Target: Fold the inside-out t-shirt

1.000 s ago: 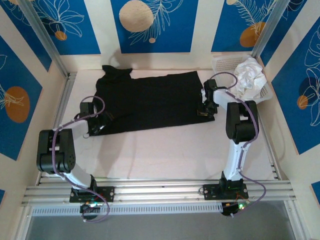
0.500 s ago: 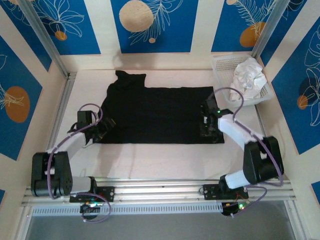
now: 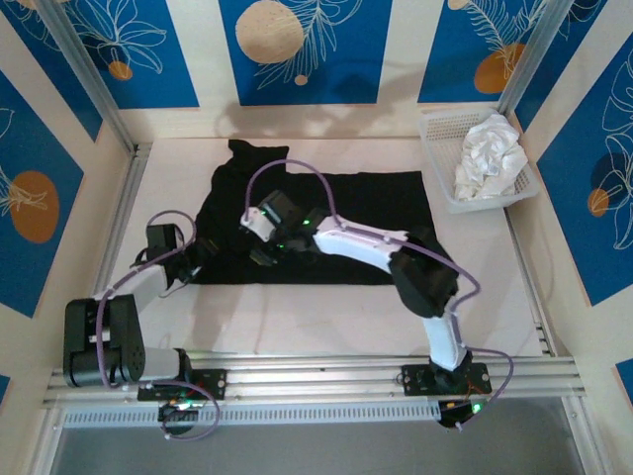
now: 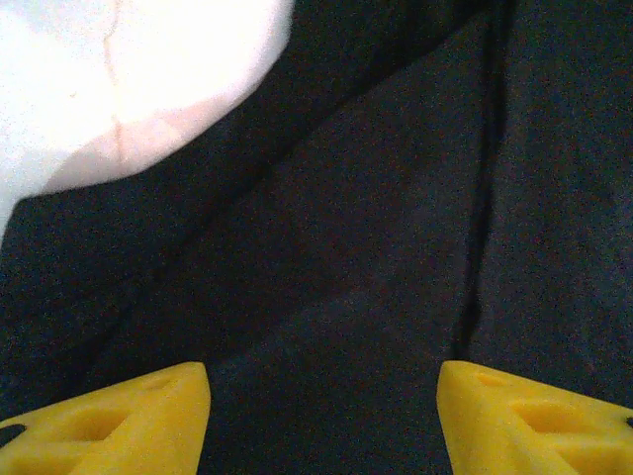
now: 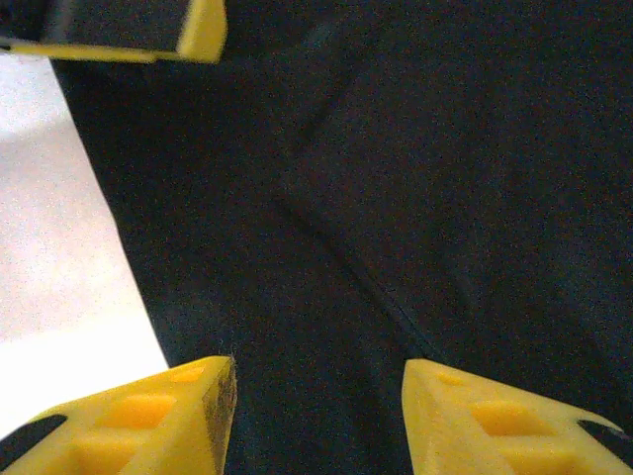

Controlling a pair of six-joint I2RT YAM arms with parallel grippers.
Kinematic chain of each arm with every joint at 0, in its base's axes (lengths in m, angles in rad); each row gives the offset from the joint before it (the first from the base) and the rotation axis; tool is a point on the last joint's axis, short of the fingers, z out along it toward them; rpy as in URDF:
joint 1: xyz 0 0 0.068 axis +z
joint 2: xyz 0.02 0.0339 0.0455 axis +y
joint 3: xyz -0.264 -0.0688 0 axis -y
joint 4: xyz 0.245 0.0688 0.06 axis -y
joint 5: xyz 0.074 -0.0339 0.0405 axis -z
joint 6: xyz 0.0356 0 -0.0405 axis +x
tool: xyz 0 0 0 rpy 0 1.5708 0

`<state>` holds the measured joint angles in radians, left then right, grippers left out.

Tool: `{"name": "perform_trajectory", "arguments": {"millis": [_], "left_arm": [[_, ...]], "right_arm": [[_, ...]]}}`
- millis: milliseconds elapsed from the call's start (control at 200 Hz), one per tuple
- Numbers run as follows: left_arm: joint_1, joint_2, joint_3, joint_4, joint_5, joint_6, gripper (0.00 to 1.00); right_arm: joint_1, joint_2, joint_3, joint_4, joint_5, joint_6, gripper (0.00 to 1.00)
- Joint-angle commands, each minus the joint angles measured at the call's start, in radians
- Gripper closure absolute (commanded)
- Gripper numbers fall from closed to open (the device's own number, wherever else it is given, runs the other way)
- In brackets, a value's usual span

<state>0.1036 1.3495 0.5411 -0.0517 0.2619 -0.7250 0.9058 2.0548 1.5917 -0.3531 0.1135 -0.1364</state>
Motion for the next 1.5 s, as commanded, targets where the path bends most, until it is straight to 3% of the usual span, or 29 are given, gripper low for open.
{"name": "perform_trajectory", "arguments": {"millis": [0,160,335,415,540,775,935,1055,1135,1255,1490], "left_arm": [[0.016,0.014,-0.031,0.047,0.029,-0.013,0.39],[0.019,0.014,-0.062,0.064,0.037,-0.014,0.39],[0.021,0.017,-0.075,0.072,0.043,-0.013,0.39],[0.020,0.016,-0.079,0.072,0.046,-0.013,0.38],[0.022,0.011,-0.082,0.068,0.038,-0.008,0.38],[0.024,0.015,-0.092,0.070,0.020,0.001,0.38],[0.025,0.008,-0.095,0.065,0.011,0.011,0.37],[0.025,0.004,-0.091,0.065,-0.001,0.016,0.34],[0.025,0.002,-0.082,0.066,-0.002,0.017,0.31],[0.025,-0.028,-0.065,0.062,-0.003,0.011,0.28],[-0.022,-0.117,-0.039,0.144,-0.013,-0.022,0.28]], "right_arm": [[0.006,0.093,0.104,-0.028,-0.059,-0.050,0.49],[0.016,0.212,0.204,-0.047,-0.034,-0.040,0.44],[0.015,0.281,0.265,-0.028,-0.034,-0.014,0.48],[0.014,0.295,0.278,-0.015,-0.040,0.002,0.60],[0.001,0.280,0.268,0.010,-0.019,0.041,0.89],[-0.108,0.216,0.232,0.036,0.008,0.331,1.00],[-0.227,0.222,0.213,0.008,-0.017,0.571,0.95],[-0.280,0.230,0.204,0.010,-0.052,0.646,0.73],[-0.303,0.222,0.197,0.012,-0.080,0.649,0.64],[-0.322,0.149,0.142,0.016,-0.087,0.602,0.61],[-0.372,-0.199,-0.246,0.056,-0.023,0.492,0.59]]}}
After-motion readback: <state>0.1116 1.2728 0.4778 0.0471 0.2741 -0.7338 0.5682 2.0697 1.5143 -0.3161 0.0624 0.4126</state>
